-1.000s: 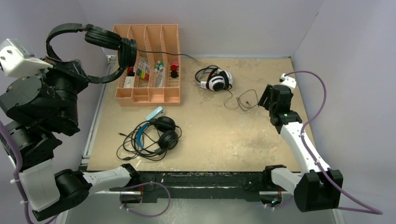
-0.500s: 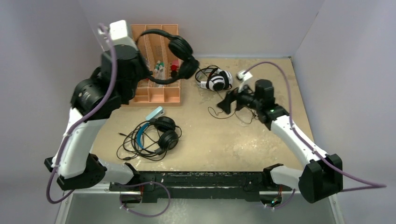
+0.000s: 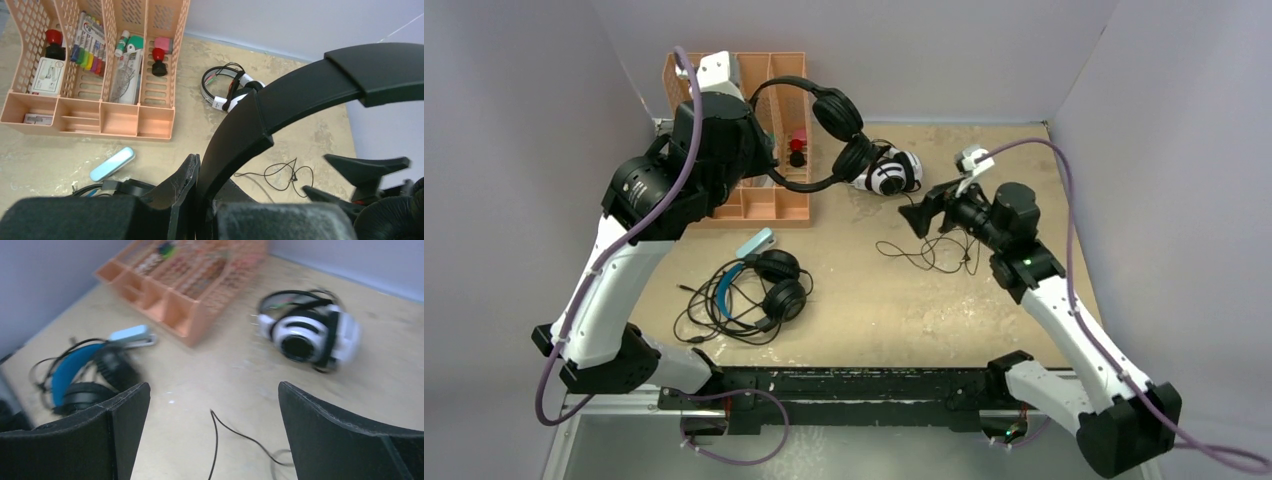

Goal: Wrap the headphones
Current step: Wrap the headphones cable around the headphones.

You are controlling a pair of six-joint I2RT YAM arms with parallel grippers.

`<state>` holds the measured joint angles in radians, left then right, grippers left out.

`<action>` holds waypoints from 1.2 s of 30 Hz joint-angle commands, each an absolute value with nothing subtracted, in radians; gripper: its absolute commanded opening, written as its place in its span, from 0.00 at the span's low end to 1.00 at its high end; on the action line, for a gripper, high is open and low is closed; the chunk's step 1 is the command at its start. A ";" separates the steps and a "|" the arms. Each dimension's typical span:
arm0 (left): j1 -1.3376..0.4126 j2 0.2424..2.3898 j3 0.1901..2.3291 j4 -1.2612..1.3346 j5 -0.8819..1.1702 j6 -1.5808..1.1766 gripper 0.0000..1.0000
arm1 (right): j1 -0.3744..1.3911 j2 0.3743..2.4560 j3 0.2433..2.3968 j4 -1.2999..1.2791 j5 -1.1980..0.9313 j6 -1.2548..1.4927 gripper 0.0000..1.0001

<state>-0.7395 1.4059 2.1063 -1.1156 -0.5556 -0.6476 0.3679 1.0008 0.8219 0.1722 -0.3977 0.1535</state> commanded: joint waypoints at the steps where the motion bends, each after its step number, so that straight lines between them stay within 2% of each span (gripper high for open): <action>1: -0.720 1.411 2.156 -1.119 -0.579 -0.693 0.00 | 0.329 0.873 0.876 -0.041 -0.238 0.048 0.99; 4: -0.699 1.437 2.175 -1.154 -0.572 -0.688 0.00 | 0.328 0.798 0.849 -0.051 -0.307 0.052 0.98; 7: -0.620 1.451 2.148 -1.151 -0.506 -0.651 0.00 | 0.305 0.747 0.840 -0.088 -0.212 0.090 0.99; 10: -0.510 1.461 2.101 -1.127 -0.334 -0.612 0.00 | 0.215 0.743 0.855 -0.083 -0.376 0.118 0.99; 13: -0.472 1.460 2.071 -1.087 -0.237 -0.601 0.00 | 0.179 0.774 0.870 -0.080 -0.431 0.124 0.99; 16: -0.451 1.456 2.060 -1.075 -0.183 -0.603 0.00 | 0.175 0.828 0.862 0.033 -0.760 0.123 0.99; 18: -0.442 1.449 2.045 -1.061 -0.162 -0.611 0.00 | 0.201 0.868 0.774 0.321 -0.984 0.282 0.98; 19: -0.438 1.445 2.040 -1.057 -0.154 -0.615 0.00 | 0.219 0.880 0.739 0.413 -1.009 0.322 0.98; 23: -0.427 1.442 2.036 -1.049 -0.125 -0.630 0.00 | 0.316 0.911 0.658 0.589 -0.964 0.390 0.99; 26: -0.421 1.453 2.059 -1.047 -0.090 -0.638 0.00 | 0.392 0.937 0.628 0.619 -0.870 0.357 0.97; 29: -0.416 1.453 2.074 -1.037 -0.047 -0.647 0.00 | 0.394 0.917 0.562 0.577 -0.706 0.285 0.88; 32: -0.414 1.451 2.083 -1.037 -0.007 -0.651 0.00 | 0.395 0.889 0.517 0.627 -0.575 0.239 0.83; 36: -0.414 1.432 2.035 -0.988 0.124 -0.652 0.00 | 0.394 0.992 0.551 0.750 -0.561 0.230 0.66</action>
<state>-0.4229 1.4780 2.0346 -1.1084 -0.0299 -0.6224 0.3969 0.9241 0.5098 0.5537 -0.6529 0.2691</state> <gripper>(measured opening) 0.049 0.732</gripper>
